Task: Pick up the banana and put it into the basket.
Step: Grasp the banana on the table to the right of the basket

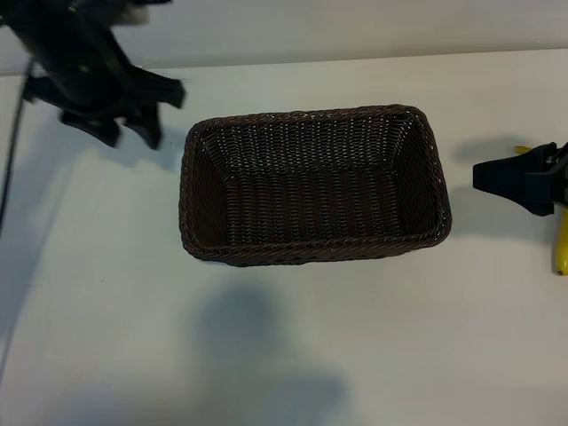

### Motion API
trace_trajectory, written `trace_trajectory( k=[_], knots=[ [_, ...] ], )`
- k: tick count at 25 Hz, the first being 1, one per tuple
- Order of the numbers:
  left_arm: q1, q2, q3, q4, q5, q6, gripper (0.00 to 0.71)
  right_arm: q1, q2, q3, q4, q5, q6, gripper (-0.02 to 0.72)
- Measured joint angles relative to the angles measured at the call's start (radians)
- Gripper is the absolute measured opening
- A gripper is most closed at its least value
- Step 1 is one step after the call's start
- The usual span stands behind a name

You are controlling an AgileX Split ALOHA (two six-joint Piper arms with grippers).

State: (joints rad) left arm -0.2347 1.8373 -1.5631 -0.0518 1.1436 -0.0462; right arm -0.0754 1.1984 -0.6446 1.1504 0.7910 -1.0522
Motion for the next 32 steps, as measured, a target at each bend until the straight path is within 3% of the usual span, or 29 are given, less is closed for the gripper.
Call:
trace_trajectory(
  k=[5, 8, 13, 17, 20, 26, 32],
  knots=[
    [0.011, -0.038, 0.001, 0.238, 0.031, -0.048, 0.522, 0.000, 0.000, 0.000, 0.000, 0.000, 0.000, 0.543],
    [0.055, -0.038, 0.001, 0.266, 0.031, -0.048, 0.522, 0.000, 0.000, 0.000, 0.000, 0.000, 0.000, 0.543],
    [0.184, -0.053, 0.001, 0.259, 0.031, -0.030, 0.522, 0.000, 0.000, 0.000, 0.000, 0.000, 0.000, 0.543],
    [0.325, -0.085, 0.001, 0.161, 0.031, 0.027, 0.523, 0.000, 0.000, 0.000, 0.000, 0.000, 0.000, 0.543],
    [0.387, -0.115, 0.015, 0.096, 0.031, 0.079, 0.523, 0.000, 0.000, 0.000, 0.000, 0.000, 0.000, 0.543],
    [0.378, -0.261, 0.169, 0.062, 0.031, 0.110, 0.508, 0.000, 0.000, 0.000, -0.001, 0.000, 0.000, 0.543],
    [0.373, -0.537, 0.444, 0.052, 0.017, 0.109, 0.502, 0.000, 0.000, 0.000, -0.001, 0.000, 0.000, 0.543]
  ],
)
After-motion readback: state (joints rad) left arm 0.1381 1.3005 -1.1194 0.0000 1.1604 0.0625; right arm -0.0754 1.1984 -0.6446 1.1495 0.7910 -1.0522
